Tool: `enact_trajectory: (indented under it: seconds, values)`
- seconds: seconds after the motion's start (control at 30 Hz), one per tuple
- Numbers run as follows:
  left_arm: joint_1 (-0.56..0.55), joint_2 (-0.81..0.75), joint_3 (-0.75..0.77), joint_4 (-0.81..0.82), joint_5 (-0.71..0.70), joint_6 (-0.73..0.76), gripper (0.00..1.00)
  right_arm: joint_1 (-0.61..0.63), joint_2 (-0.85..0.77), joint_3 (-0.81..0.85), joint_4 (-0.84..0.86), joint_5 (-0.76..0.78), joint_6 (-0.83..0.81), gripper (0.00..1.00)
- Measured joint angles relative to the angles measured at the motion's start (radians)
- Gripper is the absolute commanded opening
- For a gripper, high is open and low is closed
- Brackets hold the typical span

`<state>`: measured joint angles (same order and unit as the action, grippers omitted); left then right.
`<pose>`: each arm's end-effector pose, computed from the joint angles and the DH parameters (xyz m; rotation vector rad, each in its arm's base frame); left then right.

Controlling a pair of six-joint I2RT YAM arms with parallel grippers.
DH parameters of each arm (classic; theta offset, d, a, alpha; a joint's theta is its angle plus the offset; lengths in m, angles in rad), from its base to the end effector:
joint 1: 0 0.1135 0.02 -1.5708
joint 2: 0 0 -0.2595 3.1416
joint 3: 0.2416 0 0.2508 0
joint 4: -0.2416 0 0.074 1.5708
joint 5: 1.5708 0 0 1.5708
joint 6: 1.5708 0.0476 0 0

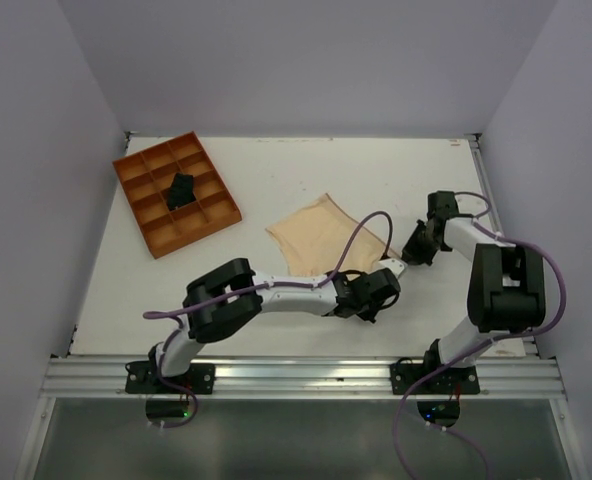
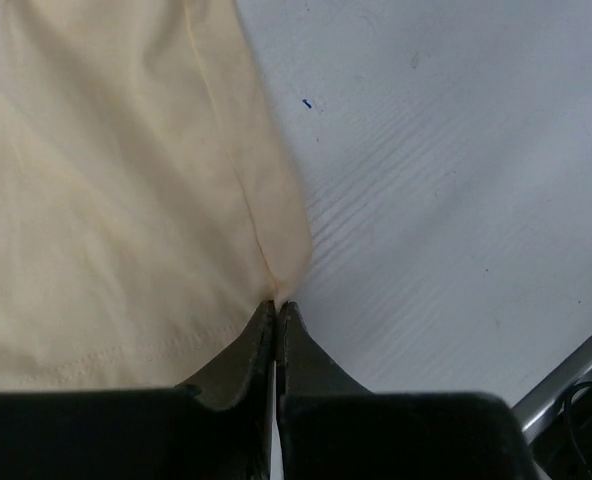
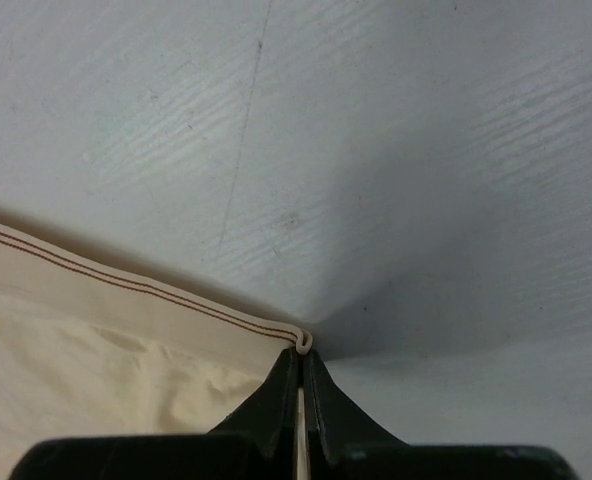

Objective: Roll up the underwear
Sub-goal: Fold the underwear

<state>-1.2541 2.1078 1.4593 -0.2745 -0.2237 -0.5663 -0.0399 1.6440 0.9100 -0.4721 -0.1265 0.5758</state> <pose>0.1520 -0.4298 0.1412 0.7629 2.4131 -0.4961 0.3032 -0.0061 0.1405 0.8193 2.6850 0.3085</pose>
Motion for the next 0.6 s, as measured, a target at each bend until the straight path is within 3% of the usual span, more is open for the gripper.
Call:
enact_trajectory:
  seconds: [0.3, 0.6]
  values:
    - [-0.026, -0.011, 0.082, -0.100, 0.050, -0.022, 0.00, -0.072, -0.048, 0.119, -0.240, 0.084, -0.026, 0.00]
    - [-0.035, -0.151, 0.082, -0.109, 0.144, -0.126, 0.00, -0.111, -0.211, 0.165, -0.420, 0.240, -0.082, 0.00]
